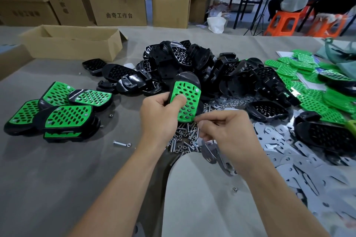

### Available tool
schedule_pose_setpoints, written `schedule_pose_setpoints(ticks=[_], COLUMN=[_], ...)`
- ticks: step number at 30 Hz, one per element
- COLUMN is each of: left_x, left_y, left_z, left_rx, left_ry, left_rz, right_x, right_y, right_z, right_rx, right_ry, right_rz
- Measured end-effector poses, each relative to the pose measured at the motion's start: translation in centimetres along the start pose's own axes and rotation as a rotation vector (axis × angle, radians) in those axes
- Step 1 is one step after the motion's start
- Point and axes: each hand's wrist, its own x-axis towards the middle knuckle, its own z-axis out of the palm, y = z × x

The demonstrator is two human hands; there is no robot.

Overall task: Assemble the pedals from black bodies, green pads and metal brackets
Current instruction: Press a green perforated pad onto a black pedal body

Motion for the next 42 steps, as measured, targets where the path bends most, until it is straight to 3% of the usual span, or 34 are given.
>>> schedule_pose_setpoints(ticks=[8,16,20,26,42], left_x=[-0.3,-0.7,-0.8,-1.3,-2.2], left_y=[-0.3,-0.8,-1.0,-0.8,-1.0], left_z=[0.3,0.6,0.9,1.6,2.1], left_rx=[0.055,0.217,0.303,0.370,0.429], left_ry=[-0.039,-0.052,-0.071,-0.088,-0.126], left_rz=[-0.021,0.064,0.111,0.229,0.278], right_x=[0.1,-0.2,0.0,0.2,0.4], right_y=[-1.0,-0.9,-0.9,-0.6,-0.4], right_z=[-1.5,-2.1,-2.2,-2.1,-2.0], right_rx=[0.284,0.313,0.375,0.368,0.368], right_ry=[0.021,0.111,0.061,0.117,0.094], right_rz=[0.012,0.124,0.056,-0.037,-0.154])
